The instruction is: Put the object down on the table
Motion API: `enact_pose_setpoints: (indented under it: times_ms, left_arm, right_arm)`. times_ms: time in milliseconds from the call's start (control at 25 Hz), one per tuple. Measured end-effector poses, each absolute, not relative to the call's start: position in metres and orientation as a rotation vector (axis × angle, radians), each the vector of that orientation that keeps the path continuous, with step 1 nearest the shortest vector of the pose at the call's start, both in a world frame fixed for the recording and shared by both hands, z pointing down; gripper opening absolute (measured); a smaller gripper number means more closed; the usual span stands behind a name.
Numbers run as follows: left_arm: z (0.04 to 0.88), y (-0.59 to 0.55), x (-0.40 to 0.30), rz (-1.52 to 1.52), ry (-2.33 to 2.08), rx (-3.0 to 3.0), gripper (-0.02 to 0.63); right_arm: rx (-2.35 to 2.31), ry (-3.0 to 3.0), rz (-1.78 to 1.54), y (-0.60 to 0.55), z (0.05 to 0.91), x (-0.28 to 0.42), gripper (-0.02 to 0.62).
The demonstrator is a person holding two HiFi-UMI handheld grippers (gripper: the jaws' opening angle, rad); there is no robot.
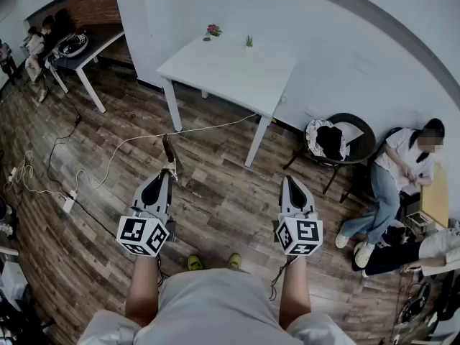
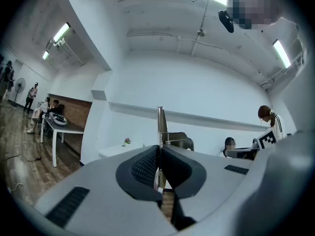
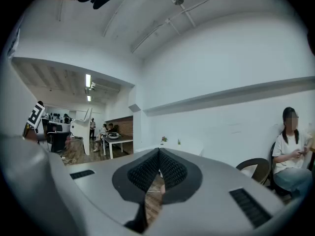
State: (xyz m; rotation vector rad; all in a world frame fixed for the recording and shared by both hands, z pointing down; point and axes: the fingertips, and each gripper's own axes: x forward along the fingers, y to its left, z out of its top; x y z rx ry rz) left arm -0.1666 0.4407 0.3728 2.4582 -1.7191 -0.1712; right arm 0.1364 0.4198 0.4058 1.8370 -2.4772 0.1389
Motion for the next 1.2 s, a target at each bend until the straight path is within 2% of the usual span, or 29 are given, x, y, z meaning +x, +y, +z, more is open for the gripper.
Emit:
enact_pose_setpoints:
  times_ms: [560,1200]
  left_arm:
    - [0.373,0.443,-0.146,-0.146,-1.7,2.468,0.02]
    - [0.368,0.427,-0.078,-0.125,-1.711,2.474,0.02]
  right_arm:
    - [1.852,-2.482,0.108,0.424,0.403,0.15,0.008]
    - [1.852,-2.522,0.171,0.409,0.412,0.212,0.008]
